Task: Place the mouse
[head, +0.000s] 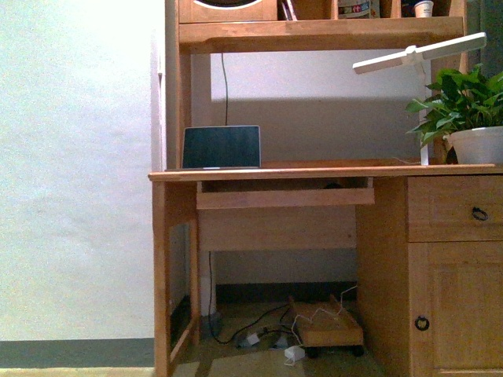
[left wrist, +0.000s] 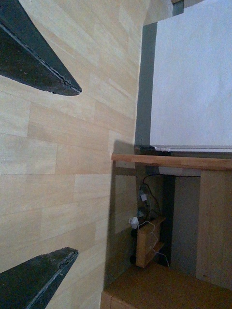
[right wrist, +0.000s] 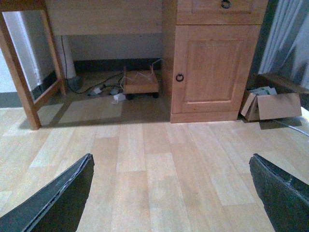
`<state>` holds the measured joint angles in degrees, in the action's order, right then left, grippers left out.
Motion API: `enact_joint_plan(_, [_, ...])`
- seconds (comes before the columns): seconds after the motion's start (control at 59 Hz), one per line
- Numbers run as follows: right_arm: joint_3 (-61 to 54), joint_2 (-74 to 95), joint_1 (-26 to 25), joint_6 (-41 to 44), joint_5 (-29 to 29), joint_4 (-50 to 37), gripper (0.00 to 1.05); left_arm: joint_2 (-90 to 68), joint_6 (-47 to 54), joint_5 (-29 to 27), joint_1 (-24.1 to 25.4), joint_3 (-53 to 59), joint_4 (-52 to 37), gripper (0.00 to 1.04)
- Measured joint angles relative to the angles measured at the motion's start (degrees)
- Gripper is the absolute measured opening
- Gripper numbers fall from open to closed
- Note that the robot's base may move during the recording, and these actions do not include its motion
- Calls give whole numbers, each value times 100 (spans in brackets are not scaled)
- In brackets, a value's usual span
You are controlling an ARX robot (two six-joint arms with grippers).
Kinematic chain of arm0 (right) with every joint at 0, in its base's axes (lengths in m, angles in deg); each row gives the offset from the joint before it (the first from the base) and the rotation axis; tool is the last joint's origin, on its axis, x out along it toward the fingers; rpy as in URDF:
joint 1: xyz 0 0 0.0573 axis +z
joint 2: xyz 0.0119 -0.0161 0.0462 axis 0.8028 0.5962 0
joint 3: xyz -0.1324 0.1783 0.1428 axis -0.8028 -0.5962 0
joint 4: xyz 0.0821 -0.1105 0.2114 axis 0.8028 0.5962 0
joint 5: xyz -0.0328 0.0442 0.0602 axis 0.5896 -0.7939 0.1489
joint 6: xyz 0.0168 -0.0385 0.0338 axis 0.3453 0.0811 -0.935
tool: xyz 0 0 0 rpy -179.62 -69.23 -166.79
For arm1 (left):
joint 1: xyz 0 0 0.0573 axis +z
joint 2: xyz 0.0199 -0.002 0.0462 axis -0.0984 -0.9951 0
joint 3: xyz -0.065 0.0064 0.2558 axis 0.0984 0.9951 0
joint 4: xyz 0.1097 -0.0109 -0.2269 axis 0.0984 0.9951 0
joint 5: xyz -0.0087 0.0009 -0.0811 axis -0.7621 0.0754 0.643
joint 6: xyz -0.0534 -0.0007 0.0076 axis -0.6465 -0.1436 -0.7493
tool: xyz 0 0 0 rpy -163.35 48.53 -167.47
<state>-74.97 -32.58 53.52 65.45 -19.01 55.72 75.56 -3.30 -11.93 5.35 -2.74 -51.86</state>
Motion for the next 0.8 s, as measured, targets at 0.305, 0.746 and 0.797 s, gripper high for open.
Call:
enact_joint_plan(0.305, [0, 0, 0, 0, 0, 0, 97, 0, 0, 0, 0, 0, 0, 97])
enact_joint_plan(0.746, [0, 0, 0, 0, 0, 0, 97, 0, 0, 0, 0, 0, 0, 97])
enact_joint_plan(0.797, [0, 0, 0, 0, 0, 0, 97, 0, 0, 0, 0, 0, 0, 97])
